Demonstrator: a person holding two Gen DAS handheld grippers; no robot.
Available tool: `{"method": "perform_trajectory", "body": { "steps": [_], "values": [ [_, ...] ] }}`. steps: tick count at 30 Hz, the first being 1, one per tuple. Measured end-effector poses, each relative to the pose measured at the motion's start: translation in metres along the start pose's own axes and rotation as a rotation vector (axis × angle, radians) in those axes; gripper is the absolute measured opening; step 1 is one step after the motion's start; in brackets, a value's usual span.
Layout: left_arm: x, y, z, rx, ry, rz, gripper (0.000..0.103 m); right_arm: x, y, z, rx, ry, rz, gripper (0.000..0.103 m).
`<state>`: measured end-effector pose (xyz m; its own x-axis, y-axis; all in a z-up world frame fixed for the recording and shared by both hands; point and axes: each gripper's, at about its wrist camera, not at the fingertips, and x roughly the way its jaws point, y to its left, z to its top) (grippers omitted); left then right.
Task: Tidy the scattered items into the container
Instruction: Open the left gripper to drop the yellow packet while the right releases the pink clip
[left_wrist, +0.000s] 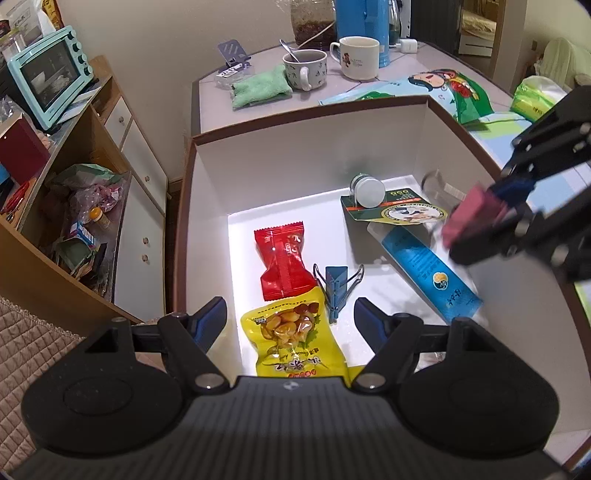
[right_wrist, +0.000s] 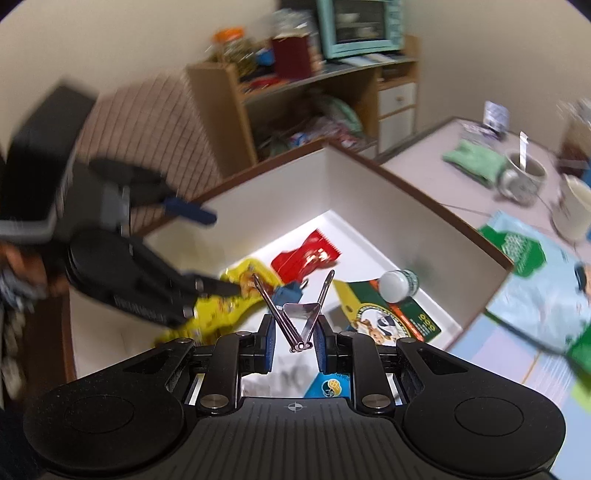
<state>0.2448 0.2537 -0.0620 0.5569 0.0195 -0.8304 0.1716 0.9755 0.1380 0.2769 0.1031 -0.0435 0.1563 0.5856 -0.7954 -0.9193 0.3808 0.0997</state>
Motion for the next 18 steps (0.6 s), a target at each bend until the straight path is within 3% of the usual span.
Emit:
{"method": "perform_trajectory", "body": {
  "steps": [4,7,18],
  "values": [
    [-0.006,0.005,-0.001,-0.015,-0.007,-0.010,0.073,0.022,0.014,0.000,-0.134,0.076,-0.007,0.021],
    [-0.010,0.009,-0.001,-0.024,-0.010,-0.016,0.073,0.037,0.016,-0.003,-0.163,0.112,0.018,0.021],
    [-0.012,0.014,-0.004,-0.032,0.001,-0.005,0.073,0.072,0.012,-0.008,-0.100,0.127,0.076,0.022]
  ]
}}
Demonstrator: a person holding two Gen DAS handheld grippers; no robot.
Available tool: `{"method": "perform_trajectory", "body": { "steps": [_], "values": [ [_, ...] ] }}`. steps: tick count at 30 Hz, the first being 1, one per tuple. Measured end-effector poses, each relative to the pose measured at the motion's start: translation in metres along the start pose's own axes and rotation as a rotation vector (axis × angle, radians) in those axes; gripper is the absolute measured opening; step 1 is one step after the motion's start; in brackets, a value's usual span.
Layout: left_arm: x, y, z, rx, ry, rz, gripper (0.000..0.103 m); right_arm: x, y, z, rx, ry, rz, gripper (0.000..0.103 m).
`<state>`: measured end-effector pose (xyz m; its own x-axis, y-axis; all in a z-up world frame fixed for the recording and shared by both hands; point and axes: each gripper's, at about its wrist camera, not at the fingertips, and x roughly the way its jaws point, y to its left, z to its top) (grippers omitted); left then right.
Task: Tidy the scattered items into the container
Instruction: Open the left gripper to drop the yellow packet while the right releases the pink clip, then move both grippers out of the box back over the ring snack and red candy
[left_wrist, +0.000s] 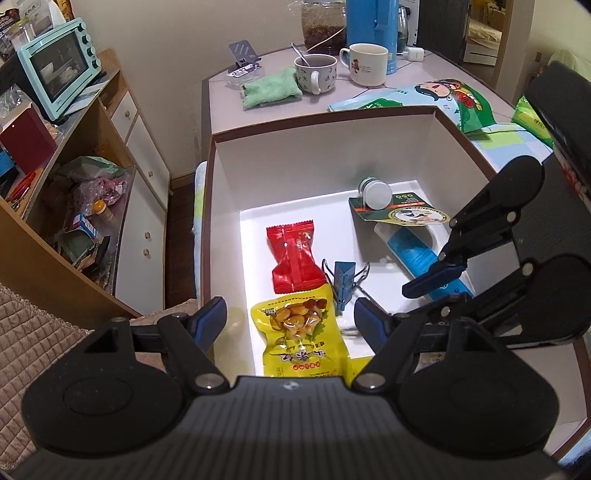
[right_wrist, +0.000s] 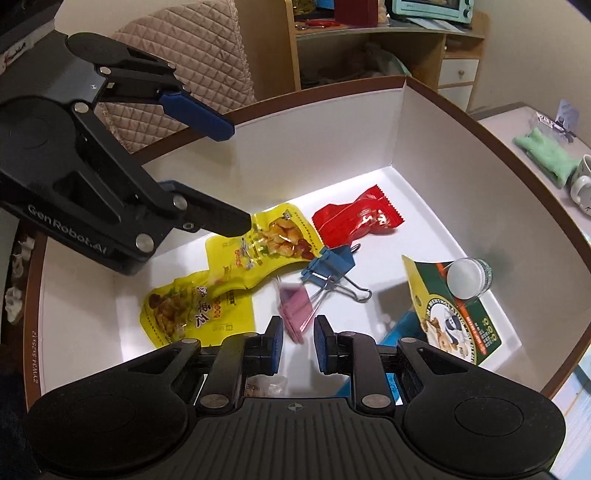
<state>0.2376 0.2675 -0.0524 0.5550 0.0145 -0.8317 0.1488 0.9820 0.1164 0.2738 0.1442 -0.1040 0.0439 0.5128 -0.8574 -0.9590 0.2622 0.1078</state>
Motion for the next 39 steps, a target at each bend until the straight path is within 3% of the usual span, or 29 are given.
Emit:
{"method": "perform_trajectory", "body": {
  "steps": [1,2,3,4,6,39],
  "values": [
    [0.000,0.000,0.000,-0.001,0.001,0.001,0.073,-0.001,0.000,-0.001,0.004,-0.004,0.000,0.022],
    [-0.001,0.000,-0.001,-0.002,0.001,0.001,0.073,-0.002,0.001,-0.001,0.009,-0.005,-0.006,0.037],
    [-0.001,0.000,-0.001,-0.003,0.000,0.002,0.073,-0.005,0.002,-0.003,0.011,-0.011,-0.020,0.074],
    [-0.002,-0.001,-0.001,-0.003,-0.001,0.003,0.074,-0.010,0.005,-0.004,0.009,-0.037,-0.039,0.082],
    [-0.005,-0.002,-0.002,-0.003,-0.004,0.005,0.074,-0.023,0.011,-0.007,0.006,-0.086,-0.044,0.083],
    [-0.103,-0.059,-0.048,-0.071,-0.077,0.053,0.089,-0.158,0.088,-0.091,0.256,-0.342,-0.098,0.084]
  ]
}}
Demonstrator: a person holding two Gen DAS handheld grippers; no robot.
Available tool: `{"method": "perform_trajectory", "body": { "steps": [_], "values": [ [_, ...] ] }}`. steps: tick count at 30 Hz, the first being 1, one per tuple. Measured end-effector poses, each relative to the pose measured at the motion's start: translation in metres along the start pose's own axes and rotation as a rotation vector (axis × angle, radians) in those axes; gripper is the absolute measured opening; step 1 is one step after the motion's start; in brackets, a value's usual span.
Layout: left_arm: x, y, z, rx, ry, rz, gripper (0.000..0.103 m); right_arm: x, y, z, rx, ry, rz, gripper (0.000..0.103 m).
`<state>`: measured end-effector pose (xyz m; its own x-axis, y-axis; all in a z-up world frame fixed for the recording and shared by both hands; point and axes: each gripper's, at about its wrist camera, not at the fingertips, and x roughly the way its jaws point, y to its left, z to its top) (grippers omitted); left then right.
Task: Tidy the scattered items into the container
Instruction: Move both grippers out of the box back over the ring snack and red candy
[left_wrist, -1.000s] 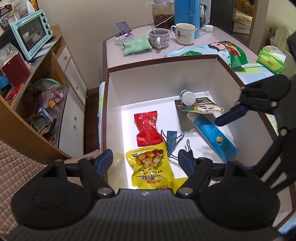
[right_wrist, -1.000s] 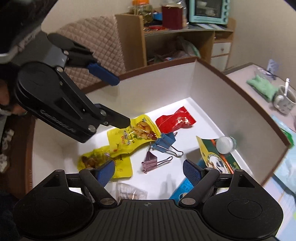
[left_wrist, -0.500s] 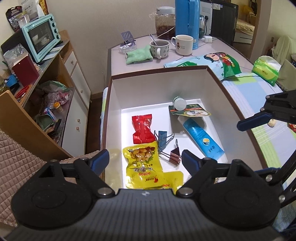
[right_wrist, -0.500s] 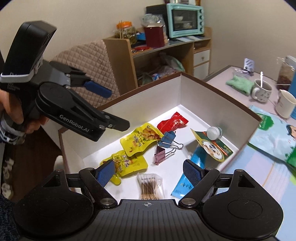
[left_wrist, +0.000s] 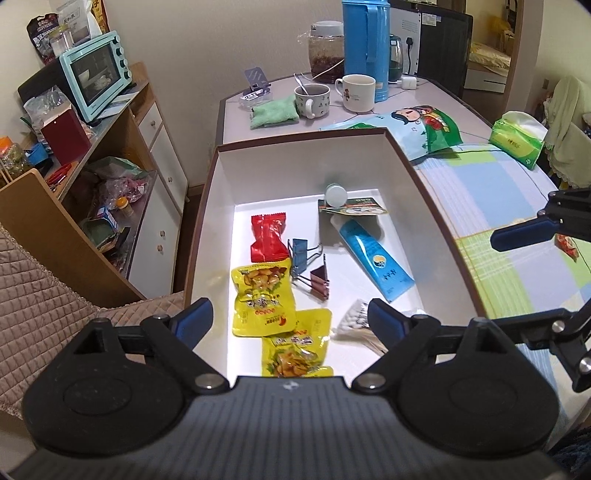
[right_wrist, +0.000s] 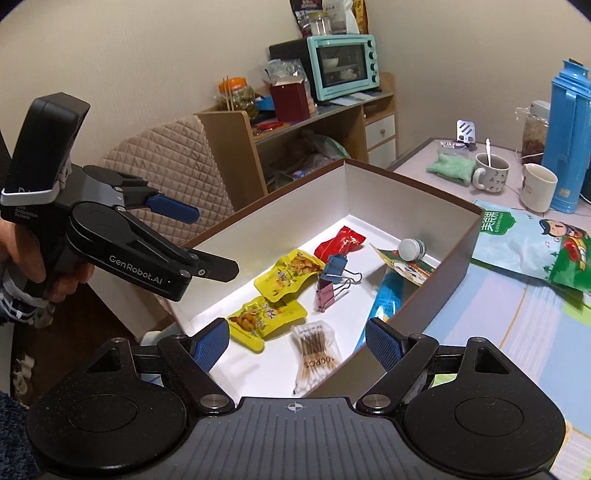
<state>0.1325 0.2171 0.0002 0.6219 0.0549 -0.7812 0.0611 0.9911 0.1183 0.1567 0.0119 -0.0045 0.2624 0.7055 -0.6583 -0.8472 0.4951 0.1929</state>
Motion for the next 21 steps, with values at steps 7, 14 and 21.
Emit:
{"method": "perform_trajectory", "body": {
  "steps": [7,14,21],
  "values": [
    [-0.009,-0.023,-0.003,0.003,0.002,-0.004,0.091,-0.026,-0.003,-0.014,0.020,-0.025,0.002,0.084],
    [-0.014,-0.042,-0.006,-0.014,0.020,0.013,0.091,-0.043,-0.012,-0.021,0.035,-0.037,0.021,0.084],
    [-0.022,-0.062,-0.007,-0.031,0.032,0.029,0.092,-0.055,-0.026,-0.028,0.035,-0.034,0.025,0.084]
  ]
}}
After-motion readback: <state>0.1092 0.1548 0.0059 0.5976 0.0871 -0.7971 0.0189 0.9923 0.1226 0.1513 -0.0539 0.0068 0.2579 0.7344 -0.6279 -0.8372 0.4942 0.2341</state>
